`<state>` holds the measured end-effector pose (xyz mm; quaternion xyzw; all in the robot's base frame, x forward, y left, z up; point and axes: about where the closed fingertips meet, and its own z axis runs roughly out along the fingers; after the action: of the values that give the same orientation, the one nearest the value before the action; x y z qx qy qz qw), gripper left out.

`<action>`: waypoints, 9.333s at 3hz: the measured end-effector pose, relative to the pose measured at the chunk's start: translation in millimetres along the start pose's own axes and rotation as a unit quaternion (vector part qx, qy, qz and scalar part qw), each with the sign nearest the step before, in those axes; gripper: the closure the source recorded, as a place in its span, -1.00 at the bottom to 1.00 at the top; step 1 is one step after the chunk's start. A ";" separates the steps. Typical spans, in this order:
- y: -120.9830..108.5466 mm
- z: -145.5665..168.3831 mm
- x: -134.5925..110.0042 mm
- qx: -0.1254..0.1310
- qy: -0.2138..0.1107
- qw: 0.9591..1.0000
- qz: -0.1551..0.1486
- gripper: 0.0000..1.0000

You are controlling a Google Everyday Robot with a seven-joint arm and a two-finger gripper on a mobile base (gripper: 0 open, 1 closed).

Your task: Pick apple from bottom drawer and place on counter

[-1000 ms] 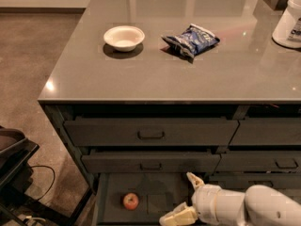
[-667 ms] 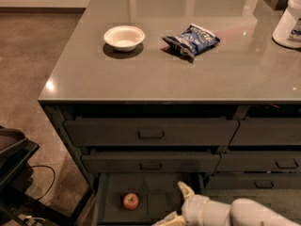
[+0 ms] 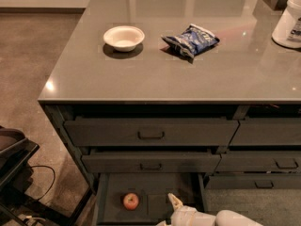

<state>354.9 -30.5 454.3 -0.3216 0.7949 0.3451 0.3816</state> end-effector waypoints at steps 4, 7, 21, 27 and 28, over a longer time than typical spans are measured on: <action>-47.3 83.0 62.1 0.033 -0.016 0.999 0.017 -1.00; -76.2 161.5 110.0 0.023 -0.037 0.996 0.078 -1.00; -153.3 292.6 126.1 0.020 0.028 0.996 -0.081 -1.00; -129.9 322.1 149.2 -0.008 0.051 0.993 -0.106 -1.00; -129.9 322.3 149.4 -0.008 0.051 0.993 -0.106 -0.65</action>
Offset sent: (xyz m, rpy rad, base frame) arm 0.0412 0.0086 -0.0937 -0.0152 -0.0312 -0.0805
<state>504.5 116.3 139.4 -0.4243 0.7721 0.2920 0.3722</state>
